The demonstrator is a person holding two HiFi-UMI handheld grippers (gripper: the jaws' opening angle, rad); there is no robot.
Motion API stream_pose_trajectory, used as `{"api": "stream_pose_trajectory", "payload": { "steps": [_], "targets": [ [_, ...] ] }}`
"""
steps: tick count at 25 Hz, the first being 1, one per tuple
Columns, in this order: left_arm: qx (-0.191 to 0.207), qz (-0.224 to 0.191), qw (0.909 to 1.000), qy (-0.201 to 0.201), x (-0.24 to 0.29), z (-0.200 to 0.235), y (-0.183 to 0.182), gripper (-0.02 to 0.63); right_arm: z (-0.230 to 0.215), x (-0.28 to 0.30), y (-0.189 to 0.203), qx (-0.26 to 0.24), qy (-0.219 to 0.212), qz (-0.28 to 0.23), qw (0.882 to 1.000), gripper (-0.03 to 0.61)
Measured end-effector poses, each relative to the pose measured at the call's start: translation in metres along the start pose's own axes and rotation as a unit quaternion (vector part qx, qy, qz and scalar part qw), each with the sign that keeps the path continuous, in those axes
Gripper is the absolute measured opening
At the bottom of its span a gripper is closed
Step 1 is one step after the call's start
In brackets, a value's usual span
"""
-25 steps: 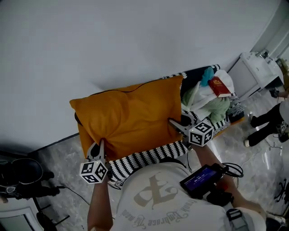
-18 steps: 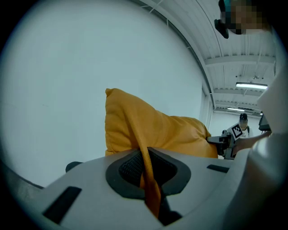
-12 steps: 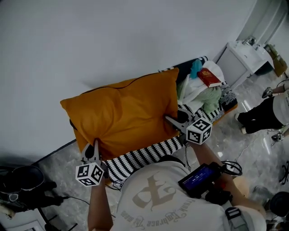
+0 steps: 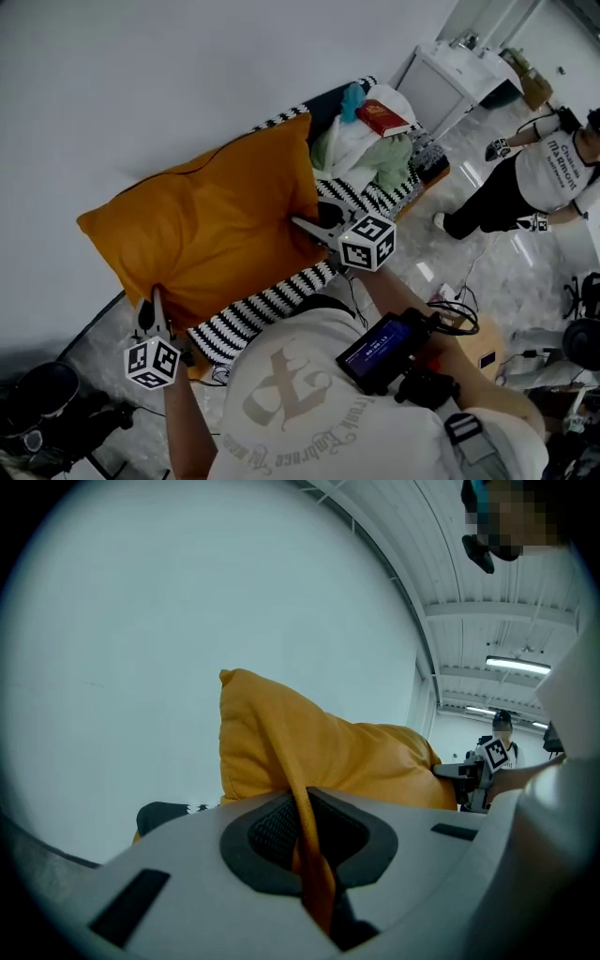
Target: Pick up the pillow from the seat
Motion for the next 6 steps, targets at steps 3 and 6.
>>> {"api": "stream_pose_trajectory", "payload": {
  "steps": [3, 6],
  "targets": [
    [0.003, -0.003, 1.0000, 0.000, 0.001, 0.006, -0.009, 0.026, 0.003, 0.008, -0.005, -0.001, 0.002, -0.003, 1.000, 0.193],
    [0.001, -0.002, 1.0000, 0.001, 0.005, 0.015, -0.016, 0.026, 0.005, 0.018, -0.008, 0.001, 0.004, -0.001, 1.000, 0.193]
  ]
}}
Point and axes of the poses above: the fingertips, and each gripper's own axes: x forward along the fingers, z to its left, y out of its underside, the point moved 9 cm from there along -x, backward along the fingers, and after that the axes turned 15 degrees about -x, right-handed, at the moved point
